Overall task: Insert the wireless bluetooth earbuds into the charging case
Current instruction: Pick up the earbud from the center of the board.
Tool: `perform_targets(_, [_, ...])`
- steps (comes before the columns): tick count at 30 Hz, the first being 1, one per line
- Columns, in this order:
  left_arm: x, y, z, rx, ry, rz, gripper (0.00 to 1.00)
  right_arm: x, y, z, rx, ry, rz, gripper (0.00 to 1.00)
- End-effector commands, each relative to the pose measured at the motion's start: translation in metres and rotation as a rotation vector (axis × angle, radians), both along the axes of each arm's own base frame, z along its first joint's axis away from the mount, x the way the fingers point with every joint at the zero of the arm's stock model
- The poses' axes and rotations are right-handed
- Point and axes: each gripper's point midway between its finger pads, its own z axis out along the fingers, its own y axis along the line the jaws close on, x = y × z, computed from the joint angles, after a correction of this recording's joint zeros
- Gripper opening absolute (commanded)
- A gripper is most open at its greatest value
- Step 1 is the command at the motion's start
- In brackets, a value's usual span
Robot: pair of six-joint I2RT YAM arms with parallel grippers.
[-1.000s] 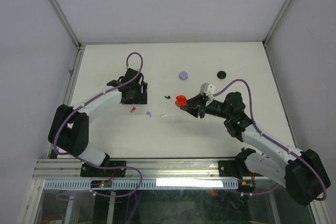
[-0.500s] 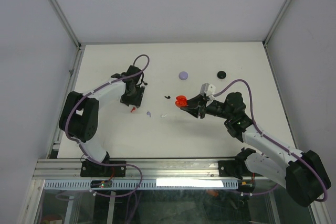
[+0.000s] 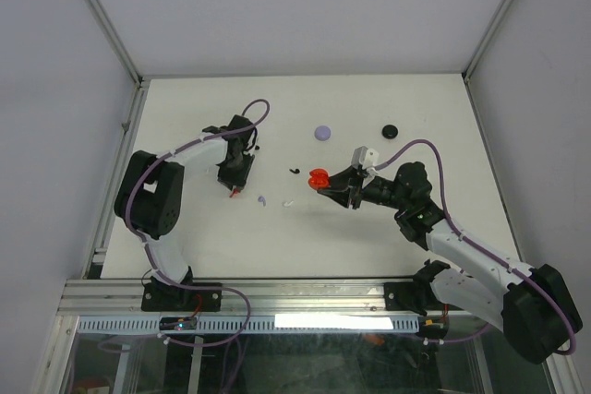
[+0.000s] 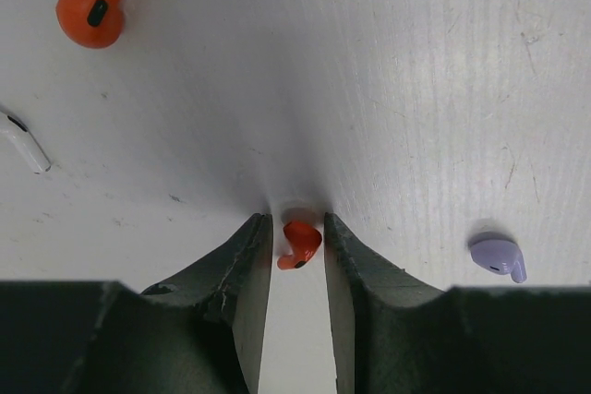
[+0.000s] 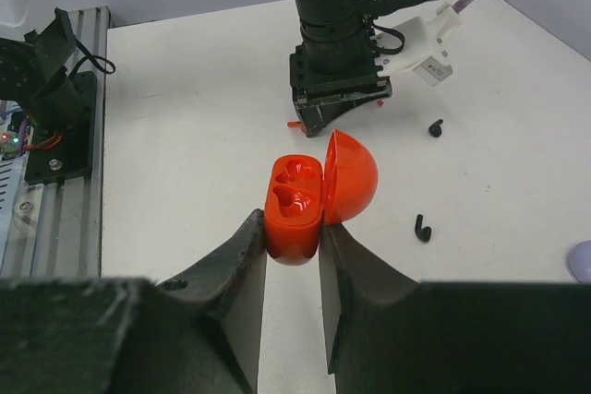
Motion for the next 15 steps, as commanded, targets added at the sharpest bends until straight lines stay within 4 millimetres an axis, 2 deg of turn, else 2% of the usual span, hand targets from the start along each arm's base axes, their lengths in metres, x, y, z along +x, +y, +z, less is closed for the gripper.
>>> perform_targets(1, [0.0057, -0.0012, 0.0049, -0.009, -0.001, -0.014, 0.3, -0.0013, 0.001, 0.0165, 0.029, -0.054, 0.007, 0.0])
perform_targets(12, [-0.0033, -0.0056, 0.0017, -0.037, 0.042, -0.015, 0.28, -0.0013, 0.0017, 0.0164, 0.028, -0.053, 0.011, 0.0])
perform_targets(15, [-0.0025, -0.0075, -0.0023, -0.042, 0.051, -0.018, 0.25, -0.0015, 0.0015, 0.0161, 0.027, -0.052, 0.012, 0.0])
